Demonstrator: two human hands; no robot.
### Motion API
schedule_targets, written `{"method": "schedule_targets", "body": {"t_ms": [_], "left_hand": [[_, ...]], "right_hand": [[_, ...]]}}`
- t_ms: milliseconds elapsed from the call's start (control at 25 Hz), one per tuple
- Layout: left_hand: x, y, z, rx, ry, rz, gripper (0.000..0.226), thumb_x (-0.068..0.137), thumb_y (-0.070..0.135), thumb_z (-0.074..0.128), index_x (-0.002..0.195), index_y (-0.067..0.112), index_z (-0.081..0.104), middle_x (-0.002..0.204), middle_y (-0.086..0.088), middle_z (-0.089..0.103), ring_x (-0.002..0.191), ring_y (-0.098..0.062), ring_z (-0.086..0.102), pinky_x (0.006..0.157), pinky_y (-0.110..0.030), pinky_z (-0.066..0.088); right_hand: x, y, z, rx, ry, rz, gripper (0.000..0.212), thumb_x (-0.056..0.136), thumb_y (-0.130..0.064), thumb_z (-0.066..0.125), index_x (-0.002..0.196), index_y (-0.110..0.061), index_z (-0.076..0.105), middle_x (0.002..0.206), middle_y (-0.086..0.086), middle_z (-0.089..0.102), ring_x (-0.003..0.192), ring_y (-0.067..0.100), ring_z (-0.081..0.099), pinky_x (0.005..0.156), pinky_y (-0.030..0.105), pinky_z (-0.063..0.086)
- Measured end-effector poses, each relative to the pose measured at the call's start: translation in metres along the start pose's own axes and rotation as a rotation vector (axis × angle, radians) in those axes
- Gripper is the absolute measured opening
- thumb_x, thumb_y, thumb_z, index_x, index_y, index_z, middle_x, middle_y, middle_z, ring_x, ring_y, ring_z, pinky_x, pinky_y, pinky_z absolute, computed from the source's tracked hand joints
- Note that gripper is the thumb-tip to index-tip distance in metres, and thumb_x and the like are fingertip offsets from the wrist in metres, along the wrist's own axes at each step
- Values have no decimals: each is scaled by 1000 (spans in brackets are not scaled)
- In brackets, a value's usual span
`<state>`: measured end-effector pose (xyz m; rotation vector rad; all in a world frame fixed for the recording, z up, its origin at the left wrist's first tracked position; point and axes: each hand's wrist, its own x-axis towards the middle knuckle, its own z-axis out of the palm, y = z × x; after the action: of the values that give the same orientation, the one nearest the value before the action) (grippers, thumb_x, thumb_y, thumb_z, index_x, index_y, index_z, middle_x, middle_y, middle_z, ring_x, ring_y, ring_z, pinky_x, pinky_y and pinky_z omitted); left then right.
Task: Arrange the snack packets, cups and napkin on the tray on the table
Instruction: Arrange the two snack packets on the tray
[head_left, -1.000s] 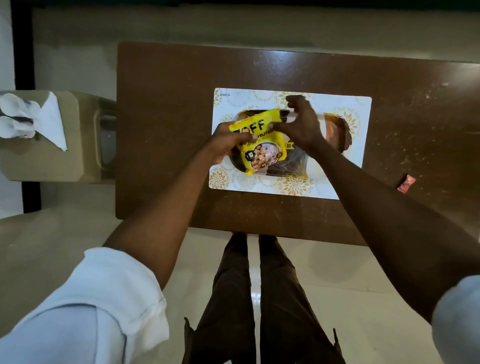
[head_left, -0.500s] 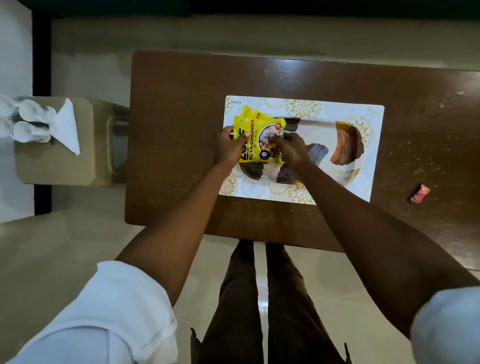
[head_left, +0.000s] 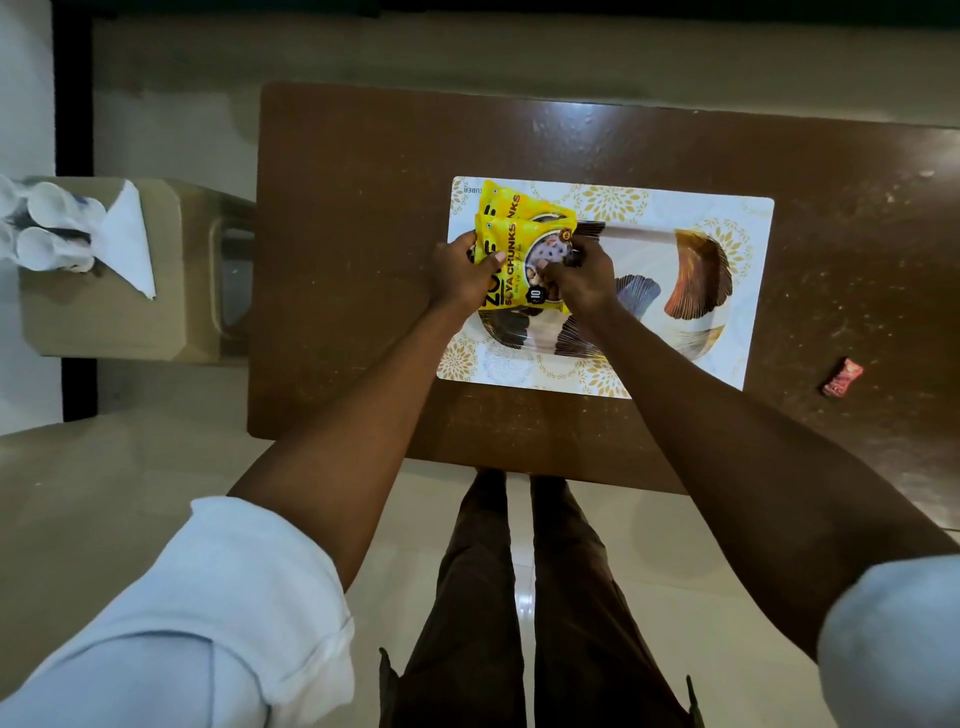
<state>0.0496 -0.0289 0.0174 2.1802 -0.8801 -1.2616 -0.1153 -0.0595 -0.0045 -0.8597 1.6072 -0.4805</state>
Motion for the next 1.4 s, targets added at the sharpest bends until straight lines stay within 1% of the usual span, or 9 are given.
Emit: {"method": "schedule_targets", "body": {"t_ms": [160,320,520,720,840,960,1040,1240,1400], "left_hand": [[-16,-6,1,169,142,-100,69,85,36,82,144,14,54,140,-17,41,126,-32,51,106,-39,46],[-50,-22,12,-65,244,-79,56,83,18,85,130,3,57,126,-19,58,108,-31,63,91,-42,54],[-58,-36,9,-110,221,-84,36,87,10,81,118,2,66,96,-14,68,86,-25,68,72,-36,54],[-45,-44,0,-4,188,-74,29,85,10,82,109,-2,72,96,-22,74,84,-26,70,68,-21,51],[-44,-45,-1,30,155,-60,29,85,11,83,109,-2,73,97,-20,75,78,-15,63,57,-4,45],[-43,-41,-3,-14,204,-43,36,89,22,80,115,1,68,105,-17,72,87,-21,65,77,-29,54],[-33,-33,-8,-44,262,-32,38,94,25,74,122,1,66,115,-19,69,98,-25,65,86,-33,51],[7,-5,-17,-9,199,-1,39,97,14,69,133,-3,64,119,-21,72,112,-30,68,98,-37,54],[17,-7,-10,-104,135,-76,25,96,8,70,116,-7,73,116,-23,74,112,-35,70,96,-44,58]], "right_hand": [[-16,10,0,68,75,-19,36,91,1,69,125,-3,57,110,12,67,97,38,70,76,48,63],[-41,30,2,26,72,-30,26,91,4,66,112,-8,57,108,15,65,85,28,68,66,46,60],[-53,51,-4,-88,111,10,30,90,-1,68,119,0,60,100,12,70,81,19,66,63,21,50],[-46,60,-14,-151,93,69,30,100,-16,68,123,3,64,104,16,73,94,32,71,84,48,60],[-41,58,-11,-179,61,113,29,98,-11,68,124,4,65,112,23,73,93,33,69,84,50,60],[-34,51,-15,-146,68,142,20,96,-8,67,114,0,67,95,13,72,77,24,64,70,44,58],[-27,41,-21,-121,101,80,6,95,-11,66,95,-6,66,77,2,64,67,15,57,62,32,48],[5,9,-25,-92,84,26,26,97,-18,68,109,4,74,95,16,72,87,25,63,78,37,49],[17,-6,-9,-80,6,46,12,93,-8,67,87,-2,76,89,19,73,82,31,69,79,46,58]]}}
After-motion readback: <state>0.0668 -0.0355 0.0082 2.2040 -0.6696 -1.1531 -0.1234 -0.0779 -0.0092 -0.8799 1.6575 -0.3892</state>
